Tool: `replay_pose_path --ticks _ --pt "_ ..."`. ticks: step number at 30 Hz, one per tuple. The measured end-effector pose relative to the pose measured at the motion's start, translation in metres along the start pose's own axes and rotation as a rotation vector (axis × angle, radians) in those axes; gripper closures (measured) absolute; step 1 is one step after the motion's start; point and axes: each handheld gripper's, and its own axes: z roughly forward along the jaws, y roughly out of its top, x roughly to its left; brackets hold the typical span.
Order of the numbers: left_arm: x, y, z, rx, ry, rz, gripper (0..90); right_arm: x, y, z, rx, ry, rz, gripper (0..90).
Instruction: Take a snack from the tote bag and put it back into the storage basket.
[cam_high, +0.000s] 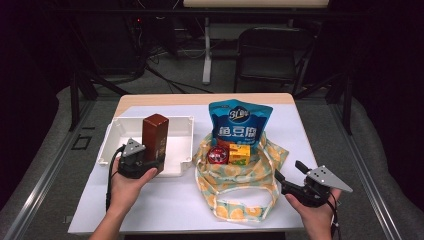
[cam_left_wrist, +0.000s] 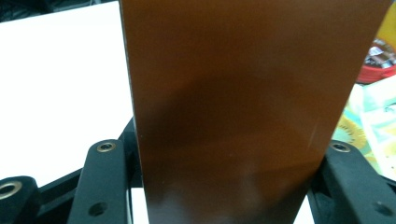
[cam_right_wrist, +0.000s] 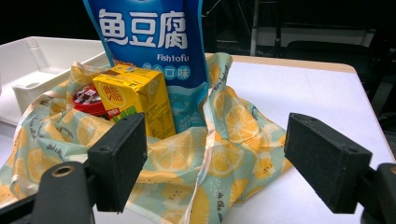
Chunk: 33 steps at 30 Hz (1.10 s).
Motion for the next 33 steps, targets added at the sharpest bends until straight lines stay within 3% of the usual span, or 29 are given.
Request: replay_pose_path --ticks 33 --pt "0.009 0.022 0.049 0.264 0.012 -0.003 44.1 0.003 0.001 0.004 -0.004 0.006 0.009 23.0"
